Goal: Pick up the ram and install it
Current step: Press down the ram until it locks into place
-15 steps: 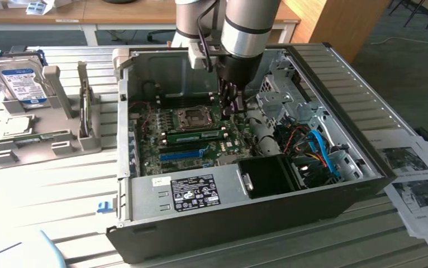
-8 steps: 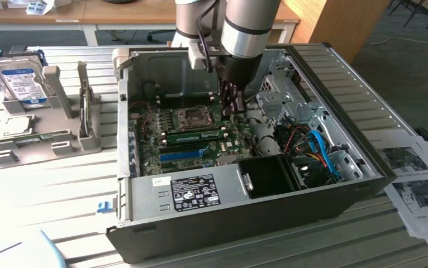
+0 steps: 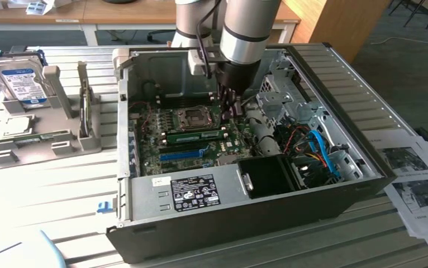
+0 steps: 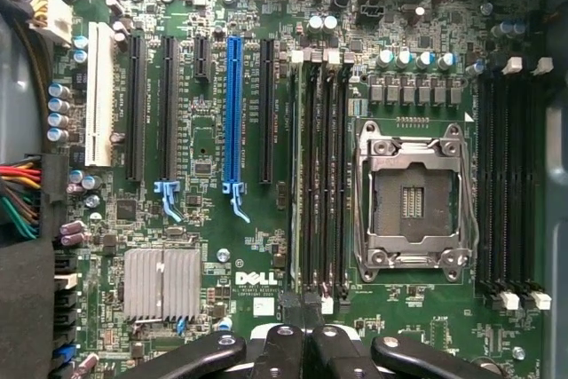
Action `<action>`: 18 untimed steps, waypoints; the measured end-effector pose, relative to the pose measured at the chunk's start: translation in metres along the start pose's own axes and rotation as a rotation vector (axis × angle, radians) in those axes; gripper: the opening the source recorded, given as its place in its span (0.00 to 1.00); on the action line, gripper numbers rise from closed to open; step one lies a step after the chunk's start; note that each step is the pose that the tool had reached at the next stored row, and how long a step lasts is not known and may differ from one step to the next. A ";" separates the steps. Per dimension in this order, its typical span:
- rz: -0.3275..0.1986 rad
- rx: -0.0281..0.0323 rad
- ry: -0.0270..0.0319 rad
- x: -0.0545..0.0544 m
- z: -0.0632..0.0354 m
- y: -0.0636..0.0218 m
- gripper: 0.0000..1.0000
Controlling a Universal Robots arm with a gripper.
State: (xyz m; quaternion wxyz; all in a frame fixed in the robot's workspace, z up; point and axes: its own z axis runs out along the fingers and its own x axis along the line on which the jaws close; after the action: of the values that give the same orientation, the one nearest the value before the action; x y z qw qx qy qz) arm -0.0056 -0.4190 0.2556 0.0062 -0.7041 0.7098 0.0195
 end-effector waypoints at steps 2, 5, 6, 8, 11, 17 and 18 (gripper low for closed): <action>0.000 0.0000 -0.0001 0.000 0.0021 -0.0001 0.10; 0.000 0.0000 -0.0001 0.000 0.0046 -0.0001 0.10; 0.000 0.0000 -0.0002 0.000 0.0054 -0.0001 0.10; 0.000 0.0000 -0.0001 0.000 0.0068 -0.0001 0.10; 0.000 0.0000 -0.0002 0.000 0.0088 -0.0002 0.10; 0.000 0.0001 -0.0001 0.000 0.0129 -0.0003 0.10; 0.000 0.0000 -0.0002 0.000 0.0137 -0.0003 0.10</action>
State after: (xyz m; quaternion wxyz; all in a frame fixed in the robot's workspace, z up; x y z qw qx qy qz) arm -0.0056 -0.4190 0.2419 0.0063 -0.7041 0.7098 0.0195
